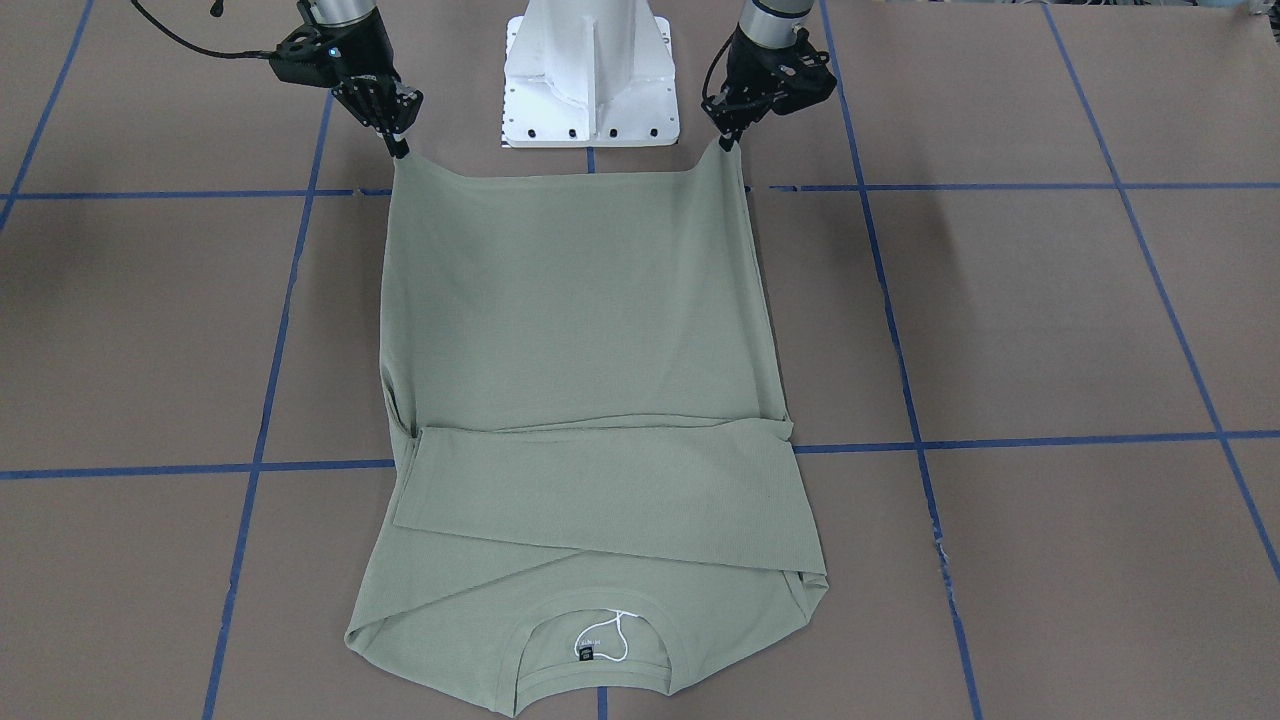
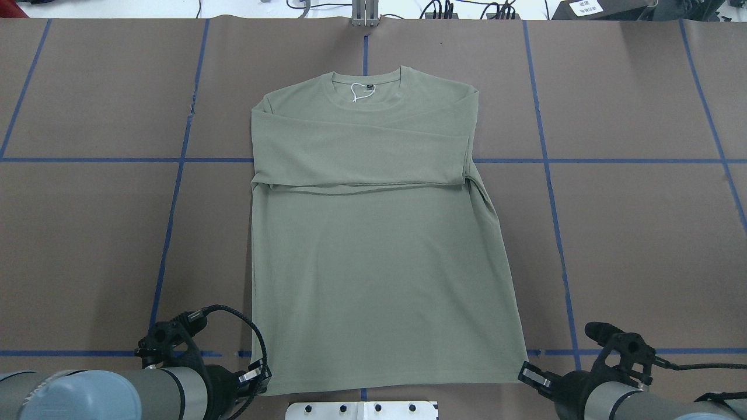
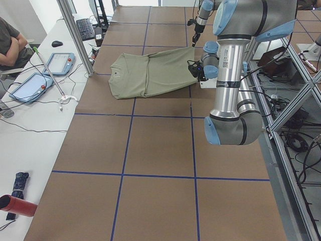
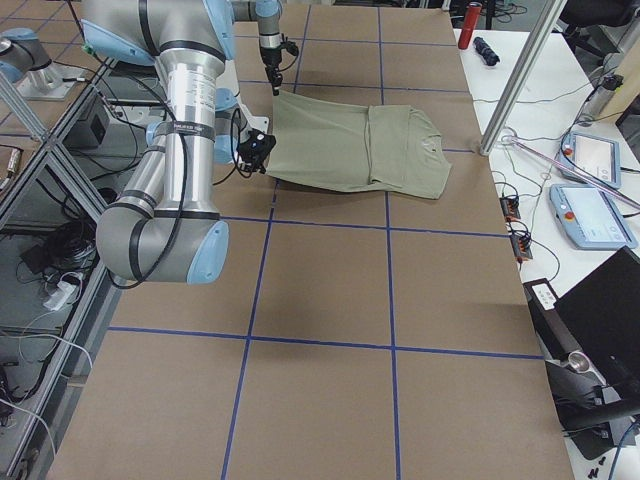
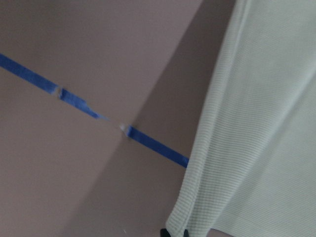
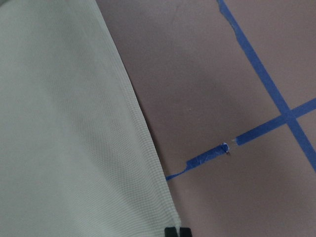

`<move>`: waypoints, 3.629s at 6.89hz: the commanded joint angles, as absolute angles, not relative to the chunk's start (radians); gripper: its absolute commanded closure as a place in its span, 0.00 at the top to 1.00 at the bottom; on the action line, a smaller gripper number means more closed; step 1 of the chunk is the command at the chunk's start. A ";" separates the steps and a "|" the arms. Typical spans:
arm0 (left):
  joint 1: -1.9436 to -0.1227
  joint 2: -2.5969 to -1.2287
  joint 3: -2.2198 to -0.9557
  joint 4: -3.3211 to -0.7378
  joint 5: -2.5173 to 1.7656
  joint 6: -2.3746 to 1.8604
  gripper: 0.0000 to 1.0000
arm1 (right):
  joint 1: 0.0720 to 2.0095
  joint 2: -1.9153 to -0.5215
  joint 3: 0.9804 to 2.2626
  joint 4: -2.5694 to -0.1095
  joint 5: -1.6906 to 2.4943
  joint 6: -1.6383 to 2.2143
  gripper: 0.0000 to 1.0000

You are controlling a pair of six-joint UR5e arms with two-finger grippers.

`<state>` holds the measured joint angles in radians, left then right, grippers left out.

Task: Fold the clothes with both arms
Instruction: 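Grasp the two hem corners with the left and right grippers, then lift the hem with both grippers and fold it up toward the collar, then lay the hem at the collar edge and open both grippers, then move the right gripper to the folded shirt's near corner and grasp it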

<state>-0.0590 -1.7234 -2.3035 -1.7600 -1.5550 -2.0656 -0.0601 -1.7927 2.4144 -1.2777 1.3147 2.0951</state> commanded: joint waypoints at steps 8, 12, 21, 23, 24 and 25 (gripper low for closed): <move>-0.693 -2.072 -1.719 -1.976 -1.565 -1.375 0.00 | 0.762 -1.073 1.707 -1.465 1.716 1.454 0.00; -0.755 -2.164 -1.326 -2.276 -1.548 -1.336 0.00 | 0.833 -0.850 1.210 -1.183 1.741 1.411 0.00; -0.749 -2.229 -1.163 -2.371 -1.470 -1.331 0.25 | 0.862 -0.733 0.980 -1.069 1.733 1.407 0.00; -0.753 -2.218 -1.167 -2.413 -1.474 -1.290 0.37 | 0.864 -0.732 1.000 -1.068 1.738 1.417 0.57; -0.755 -2.217 -1.170 -2.430 -1.476 -1.273 0.41 | 0.867 -0.750 1.059 -1.069 1.750 1.448 0.73; -0.755 -2.215 -1.175 -2.430 -1.476 -1.273 0.42 | 0.864 -0.815 1.166 -1.072 1.796 1.498 0.75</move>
<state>-0.7537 -2.2172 -1.1703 -2.4230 -1.4748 -1.2825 0.8648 -0.7596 1.0638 -1.0694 1.7565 1.4491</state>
